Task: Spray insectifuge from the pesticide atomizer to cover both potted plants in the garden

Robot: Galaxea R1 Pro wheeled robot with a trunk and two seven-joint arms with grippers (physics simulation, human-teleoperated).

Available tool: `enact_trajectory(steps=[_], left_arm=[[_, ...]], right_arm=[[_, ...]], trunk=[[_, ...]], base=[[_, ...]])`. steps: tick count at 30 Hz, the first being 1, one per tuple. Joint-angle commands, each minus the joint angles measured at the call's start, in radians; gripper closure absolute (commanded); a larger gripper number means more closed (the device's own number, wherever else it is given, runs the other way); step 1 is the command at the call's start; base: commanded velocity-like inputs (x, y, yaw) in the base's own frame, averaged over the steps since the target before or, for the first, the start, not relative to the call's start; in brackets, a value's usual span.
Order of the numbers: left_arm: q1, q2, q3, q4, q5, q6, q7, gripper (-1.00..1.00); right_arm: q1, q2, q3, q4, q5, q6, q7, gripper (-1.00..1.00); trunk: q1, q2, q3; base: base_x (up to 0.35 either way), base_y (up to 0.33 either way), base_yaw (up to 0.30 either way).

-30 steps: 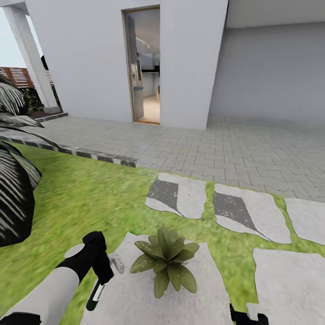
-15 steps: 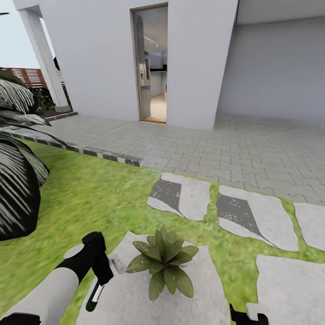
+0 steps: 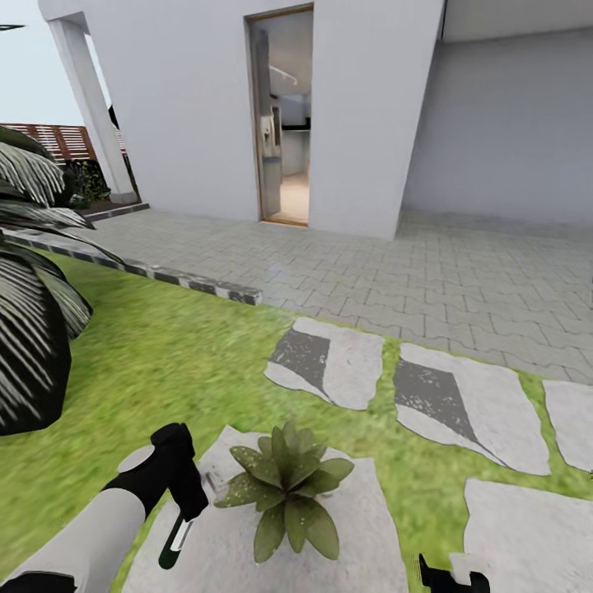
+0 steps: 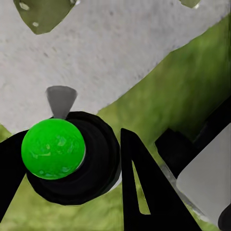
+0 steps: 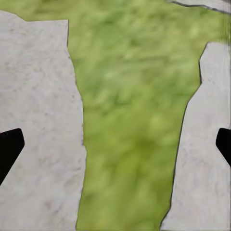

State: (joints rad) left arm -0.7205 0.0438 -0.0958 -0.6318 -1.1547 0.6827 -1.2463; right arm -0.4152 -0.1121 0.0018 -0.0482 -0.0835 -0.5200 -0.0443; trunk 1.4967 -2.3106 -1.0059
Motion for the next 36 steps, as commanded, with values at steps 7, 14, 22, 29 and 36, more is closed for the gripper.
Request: enact_trajectory(steps=[7,14,22,29,36], left_arm=[[0.0,-0.002,-0.004,-0.002,-0.003,0.009,-0.007,1.0],[0.0,-0.002,-0.001,-0.003,-0.003,0.009,-0.007,1.0],[-0.015,-0.011,-0.007,-0.016,-0.007,0.017,-0.022,1.0],[-0.018,-0.012,-0.013,-0.019,-0.017,0.041,-0.074,1.0],[-0.025,-0.017,-0.013,-0.019,-0.018,0.042,-0.076,1.0]], right_arm=[[0.0,0.0,0.001,0.001,-0.009,-0.003,0.003,-1.0],[0.0,0.0,0.001,0.001,-0.009,-0.003,0.003,-1.0],[0.0,0.0,0.001,0.001,-0.009,-0.003,0.003,-1.0],[0.0,0.0,0.001,0.001,-0.009,-0.003,0.003,-1.0],[0.0,0.0,0.001,0.001,-0.009,-0.004,0.003,-1.0]], trunk=[[0.0,0.0,-0.001],[0.0,0.0,-0.001],[0.0,0.0,-0.001],[0.0,0.0,-0.001],[0.0,0.0,-0.001]], base=[[-0.03,-0.272,0.07],[-0.147,-0.262,0.266],[-0.063,-0.142,0.277],[0.0,-0.002,0.051],[0.091,-0.057,0.192]])
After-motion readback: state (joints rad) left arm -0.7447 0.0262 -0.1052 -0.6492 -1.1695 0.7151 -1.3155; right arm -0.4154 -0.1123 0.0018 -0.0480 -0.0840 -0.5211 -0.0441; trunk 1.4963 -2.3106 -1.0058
